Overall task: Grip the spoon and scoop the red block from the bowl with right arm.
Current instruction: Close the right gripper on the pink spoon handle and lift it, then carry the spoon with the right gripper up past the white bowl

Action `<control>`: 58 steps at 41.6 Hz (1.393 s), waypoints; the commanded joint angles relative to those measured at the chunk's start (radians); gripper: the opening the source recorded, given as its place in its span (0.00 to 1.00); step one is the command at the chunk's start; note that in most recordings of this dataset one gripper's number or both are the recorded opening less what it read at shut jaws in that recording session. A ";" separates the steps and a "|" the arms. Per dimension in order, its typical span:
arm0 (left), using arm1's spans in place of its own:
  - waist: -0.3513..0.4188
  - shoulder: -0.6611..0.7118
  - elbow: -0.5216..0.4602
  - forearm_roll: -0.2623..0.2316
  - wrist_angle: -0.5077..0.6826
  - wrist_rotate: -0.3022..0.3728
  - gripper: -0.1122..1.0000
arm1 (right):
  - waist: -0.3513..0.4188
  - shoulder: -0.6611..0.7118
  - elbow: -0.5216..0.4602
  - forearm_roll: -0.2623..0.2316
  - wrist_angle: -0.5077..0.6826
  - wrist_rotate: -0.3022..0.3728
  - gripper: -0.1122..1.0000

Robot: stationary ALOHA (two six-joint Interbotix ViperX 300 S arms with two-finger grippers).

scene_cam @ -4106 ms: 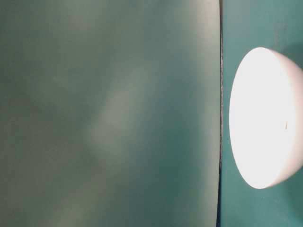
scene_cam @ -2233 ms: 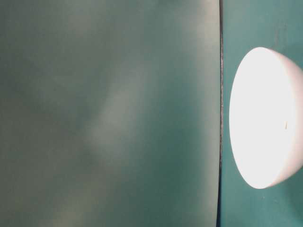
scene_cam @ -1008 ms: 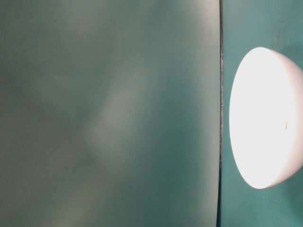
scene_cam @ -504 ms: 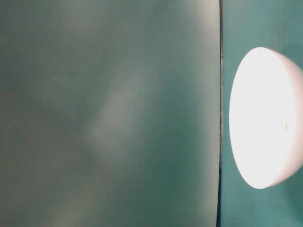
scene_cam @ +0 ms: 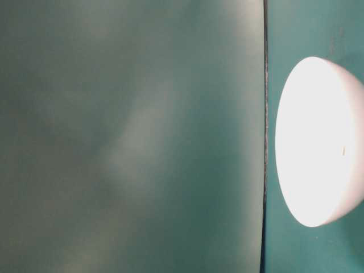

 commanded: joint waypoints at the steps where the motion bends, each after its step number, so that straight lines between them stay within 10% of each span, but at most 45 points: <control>1: -0.002 0.008 -0.028 0.000 0.000 -0.011 0.10 | 0.005 -0.012 -0.011 -0.003 -0.015 -0.003 0.58; 23: -0.002 0.008 -0.028 0.000 0.012 -0.032 0.10 | 0.006 -0.012 -0.008 -0.021 -0.032 -0.028 0.32; 40: -0.002 0.008 -0.026 0.000 0.020 -0.032 0.10 | 0.006 -0.034 -0.028 -0.026 -0.034 -0.037 0.31; 58: -0.002 0.008 -0.029 0.000 0.018 -0.031 0.10 | -0.120 -0.282 -0.146 -0.025 0.094 -0.230 0.31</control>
